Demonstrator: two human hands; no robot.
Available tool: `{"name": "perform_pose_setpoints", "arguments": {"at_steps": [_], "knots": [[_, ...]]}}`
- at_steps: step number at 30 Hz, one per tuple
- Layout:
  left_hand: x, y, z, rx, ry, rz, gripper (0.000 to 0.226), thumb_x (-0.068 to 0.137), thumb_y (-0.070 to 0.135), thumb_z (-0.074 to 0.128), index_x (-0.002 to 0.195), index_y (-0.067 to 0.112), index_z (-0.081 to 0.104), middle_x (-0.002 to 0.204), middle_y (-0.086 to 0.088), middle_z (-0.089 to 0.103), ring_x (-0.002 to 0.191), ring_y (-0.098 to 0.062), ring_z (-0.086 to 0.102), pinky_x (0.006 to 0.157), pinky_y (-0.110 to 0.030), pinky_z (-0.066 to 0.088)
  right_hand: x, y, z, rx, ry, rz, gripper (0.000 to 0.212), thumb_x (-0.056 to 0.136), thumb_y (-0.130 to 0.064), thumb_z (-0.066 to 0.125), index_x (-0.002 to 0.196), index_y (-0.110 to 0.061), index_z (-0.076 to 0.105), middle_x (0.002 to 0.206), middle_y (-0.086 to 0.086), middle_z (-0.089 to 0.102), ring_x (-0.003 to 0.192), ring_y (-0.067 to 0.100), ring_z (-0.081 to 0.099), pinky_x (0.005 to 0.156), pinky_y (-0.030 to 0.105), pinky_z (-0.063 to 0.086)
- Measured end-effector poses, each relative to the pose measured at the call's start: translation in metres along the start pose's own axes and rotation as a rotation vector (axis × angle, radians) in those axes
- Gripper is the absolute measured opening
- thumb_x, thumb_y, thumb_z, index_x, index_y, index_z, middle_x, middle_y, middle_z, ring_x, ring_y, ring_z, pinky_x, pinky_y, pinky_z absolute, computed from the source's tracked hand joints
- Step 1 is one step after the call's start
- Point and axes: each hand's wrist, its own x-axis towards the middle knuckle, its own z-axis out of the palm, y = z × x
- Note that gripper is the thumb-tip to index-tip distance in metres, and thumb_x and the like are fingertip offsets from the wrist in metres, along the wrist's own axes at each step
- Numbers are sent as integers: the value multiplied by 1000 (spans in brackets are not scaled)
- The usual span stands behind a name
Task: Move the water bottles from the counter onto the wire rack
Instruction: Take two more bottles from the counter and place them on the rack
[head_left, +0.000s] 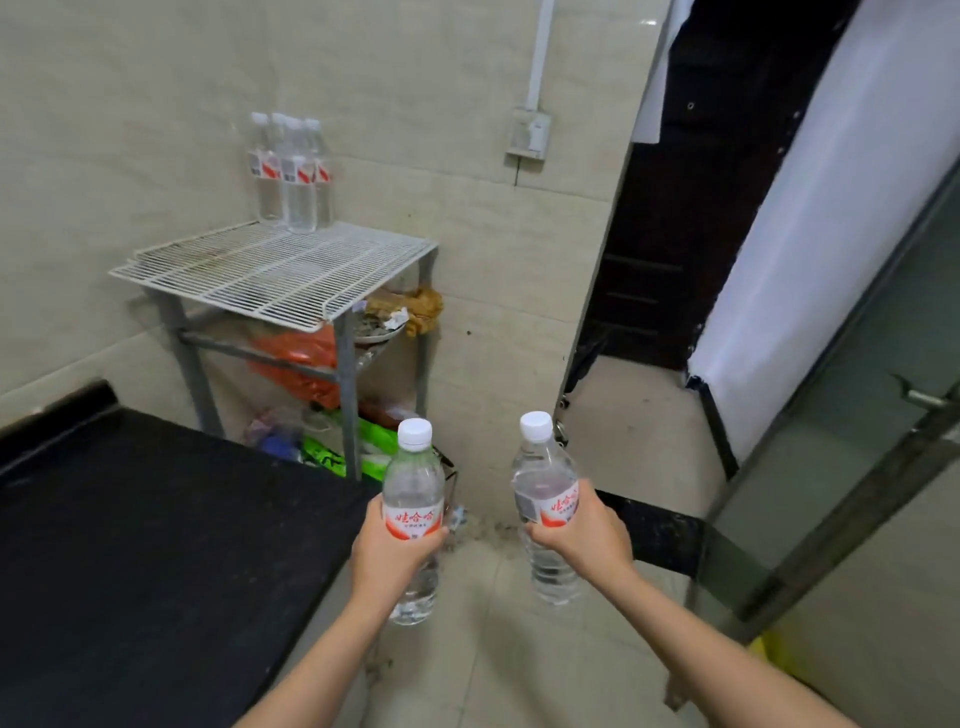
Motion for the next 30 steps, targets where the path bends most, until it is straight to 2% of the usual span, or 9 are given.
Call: {"name": "perform_pose_setpoints", "arguments": {"at_steps": [4, 8, 10, 13, 17, 21, 24, 26, 30], "knots": [[45, 9, 30, -20, -17, 9, 65, 28, 49, 69, 85, 25, 49, 85, -5, 64, 81, -26, 61, 74, -36, 49, 47, 15, -4, 41, 21, 58, 55, 62, -43, 74, 105, -21, 49, 100, 0, 67, 93, 23, 62, 75, 31, 48], [95, 27, 62, -29, -36, 42, 50, 49, 13, 85, 77, 31, 47, 79, 4, 61, 77, -24, 59, 74, -32, 45, 106, 22, -5, 52, -8, 40, 56, 58, -46, 73, 105, -26, 49, 98, -4, 67, 90, 20, 63, 77, 32, 51], [126, 38, 76, -15, -30, 83, 49, 57, 2, 82, 85, 28, 50, 83, 2, 62, 81, -24, 59, 73, -30, 43, 145, 17, -7, 87, -21, 6, 54, 56, -46, 72, 103, -28, 50, 96, -4, 68, 88, 19, 63, 78, 35, 53], [172, 59, 97, -30, 14, 173, 57, 58, 1, 82, 105, 16, 53, 99, -7, 64, 91, -23, 60, 77, -30, 44, 209, 3, -11, 180, -33, -88, 49, 58, -40, 75, 99, -27, 50, 94, -4, 66, 88, 20, 63, 79, 36, 52], [221, 102, 118, -108, 157, 260, 62, 61, -3, 80, 112, 14, 51, 103, -4, 61, 96, -19, 57, 82, -28, 40, 294, -29, -26, 318, -37, -239, 51, 59, -34, 79, 99, -29, 47, 96, -3, 65, 91, 21, 63, 81, 37, 52], [259, 141, 121, -123, 365, 371, 73, 55, 5, 85, 120, 8, 53, 112, -7, 63, 103, -18, 59, 94, -32, 41, 359, -70, -46, 507, -8, -369, 58, 60, -22, 83, 102, -29, 45, 96, -5, 59, 92, 19, 60, 81, 31, 47], [282, 162, 109, -134, 486, 404, 78, 47, 25, 83, 117, 7, 55, 111, -6, 64, 98, -15, 61, 94, -34, 44, 391, -102, -51, 680, 37, -425, 62, 57, -11, 85, 107, -22, 50, 97, -4, 58, 89, 14, 56, 78, 25, 40], [298, 174, 97, -101, 522, 388, 83, 43, 35, 81, 117, 8, 56, 109, -7, 67, 98, -19, 64, 90, -34, 48, 413, -122, -48, 765, 31, -466, 65, 53, -13, 87, 109, -17, 54, 98, -2, 61, 90, 16, 59, 78, 26, 41], [331, 191, 69, -66, 549, 350, 78, 47, 29, 87, 117, 12, 57, 103, -8, 69, 94, -22, 67, 86, -40, 53, 453, -167, -36, 845, 5, -528, 65, 49, -22, 87, 105, -15, 55, 96, 2, 64, 89, 22, 62, 80, 33, 49]]}}
